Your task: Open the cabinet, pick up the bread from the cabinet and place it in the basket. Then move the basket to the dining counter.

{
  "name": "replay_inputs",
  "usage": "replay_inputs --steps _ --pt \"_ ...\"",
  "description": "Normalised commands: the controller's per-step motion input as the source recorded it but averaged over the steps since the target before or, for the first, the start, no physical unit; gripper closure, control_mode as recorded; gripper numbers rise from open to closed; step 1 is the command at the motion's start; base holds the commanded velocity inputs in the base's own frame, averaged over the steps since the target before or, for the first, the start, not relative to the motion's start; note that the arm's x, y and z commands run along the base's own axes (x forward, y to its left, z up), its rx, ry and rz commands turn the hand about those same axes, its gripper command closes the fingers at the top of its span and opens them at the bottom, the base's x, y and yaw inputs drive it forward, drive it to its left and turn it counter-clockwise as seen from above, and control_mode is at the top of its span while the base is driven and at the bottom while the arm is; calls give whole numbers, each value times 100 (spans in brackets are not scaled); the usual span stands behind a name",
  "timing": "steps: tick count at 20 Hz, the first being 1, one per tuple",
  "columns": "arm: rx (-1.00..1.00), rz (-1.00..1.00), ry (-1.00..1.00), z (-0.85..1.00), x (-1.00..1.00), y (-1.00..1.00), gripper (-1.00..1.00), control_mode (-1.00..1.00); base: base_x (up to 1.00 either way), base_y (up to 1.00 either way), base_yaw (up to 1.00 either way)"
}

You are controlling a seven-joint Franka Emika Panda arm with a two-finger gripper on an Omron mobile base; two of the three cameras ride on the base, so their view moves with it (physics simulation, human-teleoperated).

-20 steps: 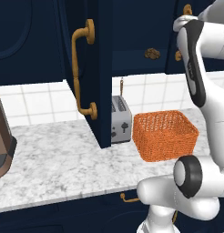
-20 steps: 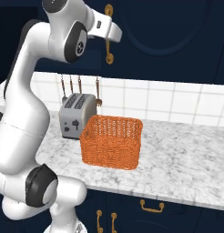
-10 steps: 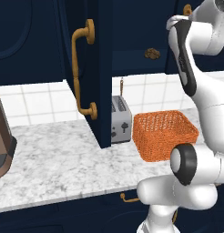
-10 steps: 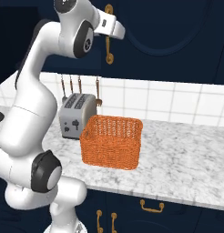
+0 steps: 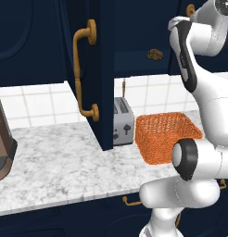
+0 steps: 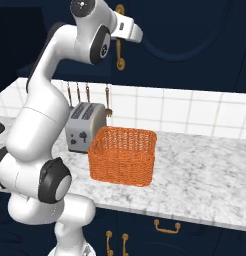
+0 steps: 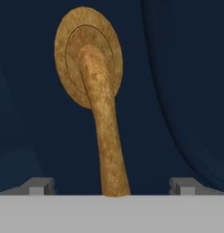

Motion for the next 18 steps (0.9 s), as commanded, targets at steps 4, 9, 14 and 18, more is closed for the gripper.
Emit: replay_inputs --steps 4,9,14,18 --pt "0 2 0 -5 49 -12 -100 -100 0 0 0" --pt "0 0 0 0 18 0 100 -100 0 0 0" --pt "0 0 0 0 12 0 100 -100 0 0 0" --pt "-2 -1 0 -2 3 -10 100 -100 0 0 0"
